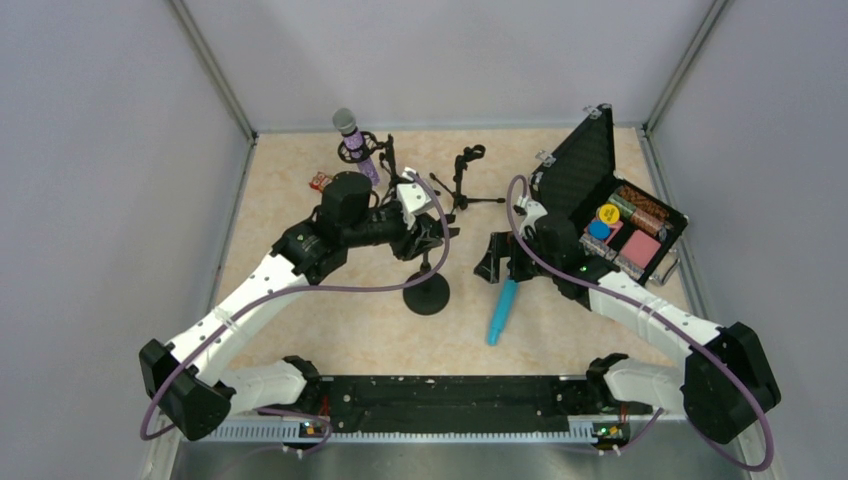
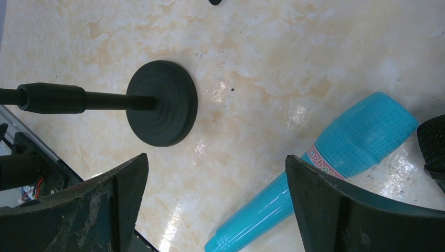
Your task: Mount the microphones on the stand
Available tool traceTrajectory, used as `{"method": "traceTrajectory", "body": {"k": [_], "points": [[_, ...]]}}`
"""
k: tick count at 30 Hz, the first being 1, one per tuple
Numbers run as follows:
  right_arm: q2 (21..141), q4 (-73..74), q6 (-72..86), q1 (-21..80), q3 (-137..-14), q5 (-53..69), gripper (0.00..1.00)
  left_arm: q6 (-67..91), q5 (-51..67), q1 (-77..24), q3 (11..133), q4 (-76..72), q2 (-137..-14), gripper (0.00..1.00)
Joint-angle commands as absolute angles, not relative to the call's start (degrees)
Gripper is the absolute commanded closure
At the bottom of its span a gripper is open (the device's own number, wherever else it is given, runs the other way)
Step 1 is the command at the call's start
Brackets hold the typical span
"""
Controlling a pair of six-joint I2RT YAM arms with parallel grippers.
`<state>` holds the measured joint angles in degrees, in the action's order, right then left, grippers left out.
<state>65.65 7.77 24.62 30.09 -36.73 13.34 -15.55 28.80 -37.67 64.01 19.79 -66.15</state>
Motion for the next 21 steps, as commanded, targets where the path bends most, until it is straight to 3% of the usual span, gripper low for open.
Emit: {"method": "traceTrajectory", "body": {"k": [1, 18, 20, 21], "points": [[66.1, 6.4, 24.0, 29.3, -36.3, 12.9, 0.01, -15.4, 30.1, -38.0, 59.5, 18.2, -65.5, 1.0], [66.5, 6.2, 23.8, 29.3, -36.6, 12.7, 0.01, -15.2, 29.6, -38.0, 52.9, 19.0, -65.3, 1.0], [66.4, 6.4, 23.8, 29.3, -36.6, 12.6, 0.01, -15.5, 29.8, -38.1, 52.6, 18.9, -65.8, 0.91], [66.4, 6.5, 23.7, 29.3, -36.7, 12.5, 0.01, -15.5, 30.0, -38.0, 52.6, 19.0, -65.9, 0.77]]}}
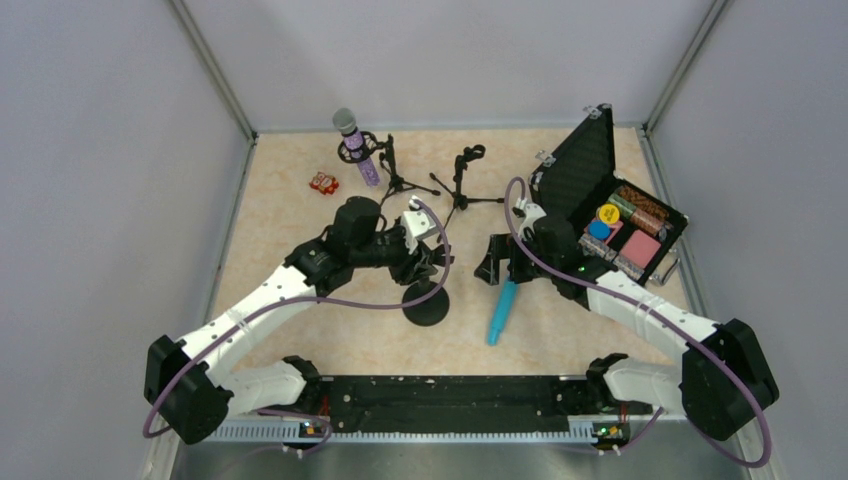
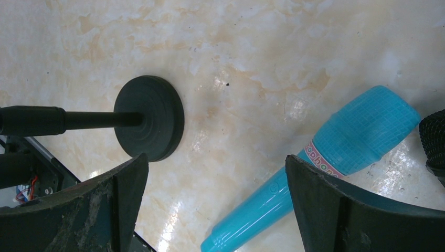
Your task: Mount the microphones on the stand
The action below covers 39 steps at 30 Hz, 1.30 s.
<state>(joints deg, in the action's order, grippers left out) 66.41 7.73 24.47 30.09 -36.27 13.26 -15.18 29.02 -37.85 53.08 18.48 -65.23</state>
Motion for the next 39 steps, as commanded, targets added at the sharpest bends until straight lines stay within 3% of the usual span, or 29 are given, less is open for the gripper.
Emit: {"method": "traceTrajectory", "body": {"k": [1, 3, 6, 8, 18, 29, 39], "points": [[66.4, 6.6, 23.6, 29.3, -36.7, 12.5, 0.01, -15.5, 30.0, -38.0, 52.6, 19.0, -66.1, 0.63], [66.2, 6.7, 23.6, 29.3, -36.8, 12.3, 0.01, -15.2, 29.7, -38.1, 52.7, 19.1, -66.3, 0.44], [66.2, 6.9, 23.4, 29.3, -37.0, 12.1, 0.01, -15.1, 28.7, -38.1, 52.6, 18.9, -66.1, 0.25], [66.2, 6.9, 23.4, 29.3, -37.1, 12.1, 0.01, -15.0, 28.2, -38.1, 52.4, 18.4, -65.5, 0.03], [66.7, 7.0, 23.5, 29.3, -37.7, 12.4, 0.01, -13.7, 30.8, -38.1, 51.3, 13.5, -61.1, 0.01], [67.0, 7.3, 24.6, 29.4, -38.9, 13.2, 0.01, -8.6, 41.7, -38.1, 54.1, 1.0, -57.8, 0.01], [67.2, 7.3, 25.4, 28.9, -39.7, 14.1, 0.01, -1.3, 39.3, -38.1, 54.9, -10.3, -56.1, 0.01]]}}
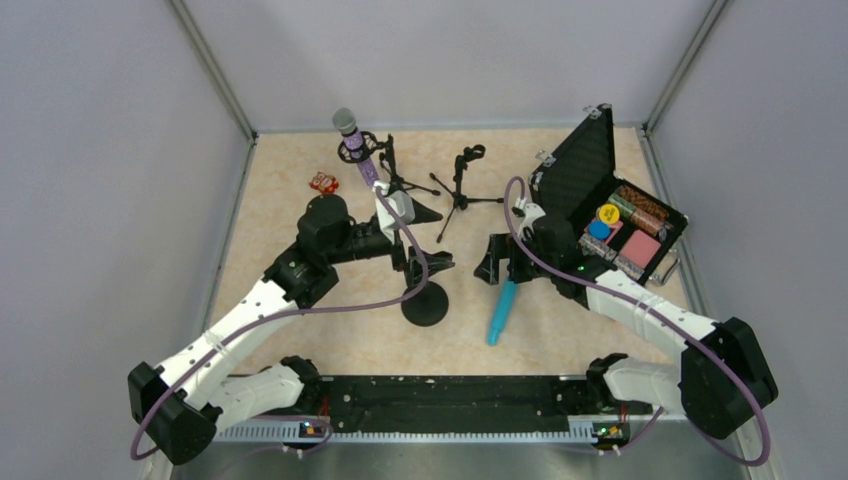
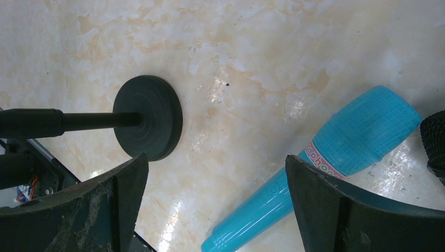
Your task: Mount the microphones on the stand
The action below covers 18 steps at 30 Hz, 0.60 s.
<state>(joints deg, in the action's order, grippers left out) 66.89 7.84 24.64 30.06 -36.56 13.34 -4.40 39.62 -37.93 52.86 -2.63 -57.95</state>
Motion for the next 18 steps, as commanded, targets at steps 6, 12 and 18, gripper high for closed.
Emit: {"method": "traceTrajectory", "body": {"k": [6, 12, 18], "points": [[67.5, 7.3, 25.6, 28.1, -39.7, 14.7, 0.01, -1.6, 35.6, -38.1, 54.0, -10.7, -55.1, 0.01], [67.7, 7.3, 25.9, 27.7, -39.8, 15.0, 0.01, -2.4, 34.1, -38.1, 53.2, -10.6, -54.7, 0.01], [67.6, 7.5, 26.0, 27.3, -39.9, 15.2, 0.01, -3.5, 32.9, -38.1, 52.9, -10.0, -54.4, 0.01]]}}
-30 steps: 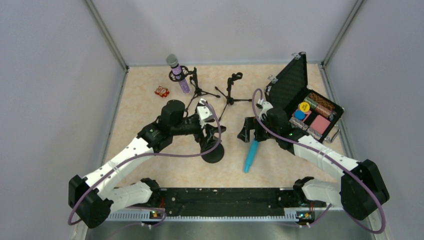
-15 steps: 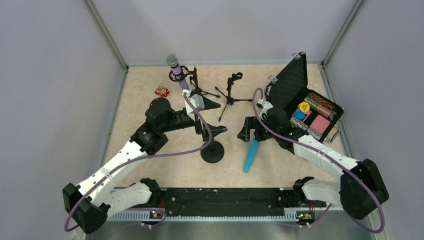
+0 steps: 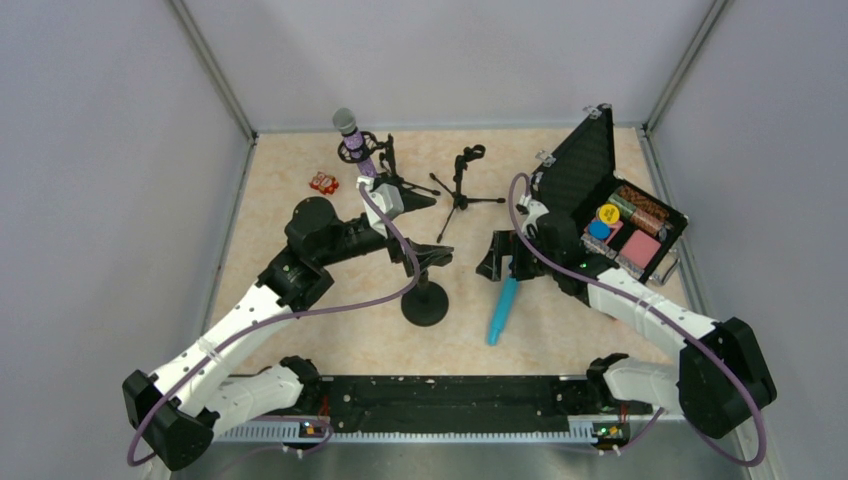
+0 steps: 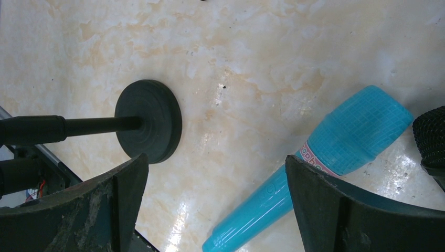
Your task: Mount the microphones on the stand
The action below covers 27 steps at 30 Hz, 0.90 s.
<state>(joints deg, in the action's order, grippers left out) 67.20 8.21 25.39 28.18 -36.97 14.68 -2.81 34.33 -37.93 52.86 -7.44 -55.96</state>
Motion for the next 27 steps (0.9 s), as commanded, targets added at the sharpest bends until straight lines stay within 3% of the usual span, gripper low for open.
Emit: {"method": "traceTrajectory", "body": {"k": [1, 27], "points": [[67.6, 7.5, 26.0, 27.2, -39.9, 15.2, 0.01, -3.7, 32.8, -38.1, 52.8, -10.0, -54.3, 0.01], [67.7, 10.6, 26.8, 26.4, -43.0, 15.6, 0.01, -7.9, 30.6, -38.1, 50.2, -5.9, -52.4, 0.01]]}}
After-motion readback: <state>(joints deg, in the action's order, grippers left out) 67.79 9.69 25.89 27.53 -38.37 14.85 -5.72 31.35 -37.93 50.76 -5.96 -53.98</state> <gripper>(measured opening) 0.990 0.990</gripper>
